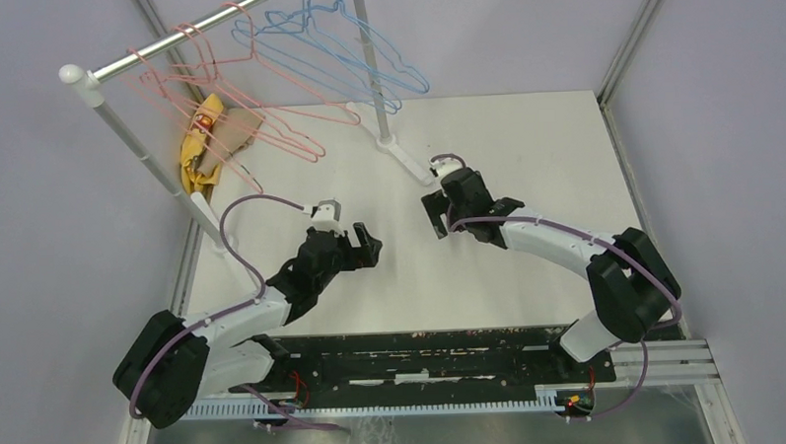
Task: Organize the hangers
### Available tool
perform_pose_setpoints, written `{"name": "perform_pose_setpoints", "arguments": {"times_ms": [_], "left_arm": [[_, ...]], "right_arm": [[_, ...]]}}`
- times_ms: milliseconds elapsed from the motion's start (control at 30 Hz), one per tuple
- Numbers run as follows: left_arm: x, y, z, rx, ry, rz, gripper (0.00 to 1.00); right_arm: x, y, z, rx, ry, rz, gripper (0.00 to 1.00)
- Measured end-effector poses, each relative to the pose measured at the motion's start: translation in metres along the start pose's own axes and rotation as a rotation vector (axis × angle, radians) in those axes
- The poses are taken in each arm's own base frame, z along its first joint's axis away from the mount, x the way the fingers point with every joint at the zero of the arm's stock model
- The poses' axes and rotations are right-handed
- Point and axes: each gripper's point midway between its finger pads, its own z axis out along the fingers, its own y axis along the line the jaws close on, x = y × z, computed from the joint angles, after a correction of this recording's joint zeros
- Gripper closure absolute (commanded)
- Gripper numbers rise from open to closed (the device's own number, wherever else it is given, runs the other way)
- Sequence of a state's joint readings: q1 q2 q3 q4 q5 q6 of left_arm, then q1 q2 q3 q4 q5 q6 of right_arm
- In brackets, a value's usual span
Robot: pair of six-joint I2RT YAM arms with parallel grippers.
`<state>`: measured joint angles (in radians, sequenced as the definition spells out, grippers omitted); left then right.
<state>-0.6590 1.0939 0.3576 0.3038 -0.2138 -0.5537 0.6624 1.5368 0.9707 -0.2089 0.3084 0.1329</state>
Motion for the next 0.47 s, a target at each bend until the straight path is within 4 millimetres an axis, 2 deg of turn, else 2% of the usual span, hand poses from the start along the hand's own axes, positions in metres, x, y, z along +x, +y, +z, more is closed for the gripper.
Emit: {"name": "perform_pose_setpoints", "arguments": {"times_ms": [233,467], "left_arm": [[0.015,0.011,0.013,-0.035,0.032,0.048,0.01],[0.010,0.009,0.016,-0.033,0.021,0.081,0.01]], "right_arm": [[0.004,-0.001,0.010,0.034,0.012,0.026,0.00],[0.013,-0.004,0.019,0.066,0.041,0.030,0.00]]}}
